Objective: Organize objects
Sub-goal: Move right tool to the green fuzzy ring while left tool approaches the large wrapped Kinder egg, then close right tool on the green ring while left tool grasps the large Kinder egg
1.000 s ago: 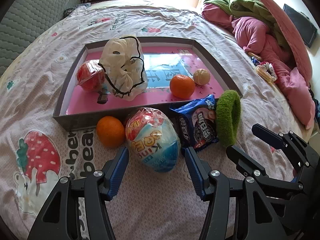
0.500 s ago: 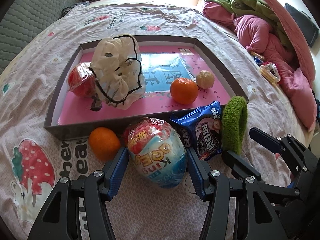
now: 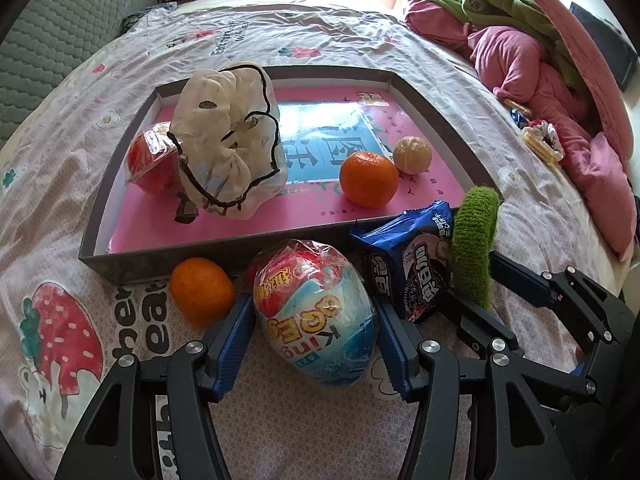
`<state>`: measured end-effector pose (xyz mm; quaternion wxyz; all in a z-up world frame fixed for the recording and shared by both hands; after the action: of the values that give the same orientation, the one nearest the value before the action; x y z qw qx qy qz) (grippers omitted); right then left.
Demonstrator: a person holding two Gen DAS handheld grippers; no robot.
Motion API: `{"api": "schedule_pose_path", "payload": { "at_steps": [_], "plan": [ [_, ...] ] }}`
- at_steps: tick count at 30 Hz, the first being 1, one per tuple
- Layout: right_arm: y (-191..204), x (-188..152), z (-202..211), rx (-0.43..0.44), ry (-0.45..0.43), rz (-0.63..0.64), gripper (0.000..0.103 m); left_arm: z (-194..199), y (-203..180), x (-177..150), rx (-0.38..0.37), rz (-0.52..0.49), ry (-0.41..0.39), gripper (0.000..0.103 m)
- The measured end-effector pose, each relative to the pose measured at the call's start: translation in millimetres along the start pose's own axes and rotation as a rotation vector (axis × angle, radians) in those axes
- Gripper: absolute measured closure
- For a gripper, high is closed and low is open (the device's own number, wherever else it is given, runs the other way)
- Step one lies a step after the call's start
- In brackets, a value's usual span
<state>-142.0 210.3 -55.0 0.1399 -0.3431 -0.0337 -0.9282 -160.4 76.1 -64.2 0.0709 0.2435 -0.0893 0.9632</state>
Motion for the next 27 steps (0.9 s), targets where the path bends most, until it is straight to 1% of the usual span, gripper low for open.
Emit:
{"api": "schedule_pose_path", "payload": {
  "at_steps": [4,7,12,16,27],
  "plan": [
    [1.5,1.1,2.5,0.020,-0.006,0.000,0.081,0.5,0.2,-0.2,0.004,-0.002,0.000,0.043],
    [0.5,2.4,5.2,0.022,-0.012,0.000,0.086,2.9,-1.9,-0.6,0.016,-0.012,-0.008,0.043],
    [-6.1,3.6,11.0,0.031,-0.029,-0.031,0.087,8.1,-2.0,-2.5,-0.010,0.002,-0.010,0.044],
    [-9.8,4.9,16.5,0.037,-0.040,-0.047,0.087,18.5,-1.3,-2.8,-0.032,0.010,-0.035,0.044],
    [0.5,10.6,35.9,0.037,-0.071,-0.023,0.087,43.9,-1.7,-1.7,-0.035,0.009,-0.080,0.044]
  ]
}}
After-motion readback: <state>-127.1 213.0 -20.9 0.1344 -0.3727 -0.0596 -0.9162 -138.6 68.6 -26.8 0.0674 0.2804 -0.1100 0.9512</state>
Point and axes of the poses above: each gripper's, at about its wrist camera, not at the fingertips, and z roughly against the way its jaws point, y to its left, x to its top, the point moved 5 cm from there along -z, roughly the way its jaws point, and after that the axes turned 1 degree about z, right-handed, at the moved point
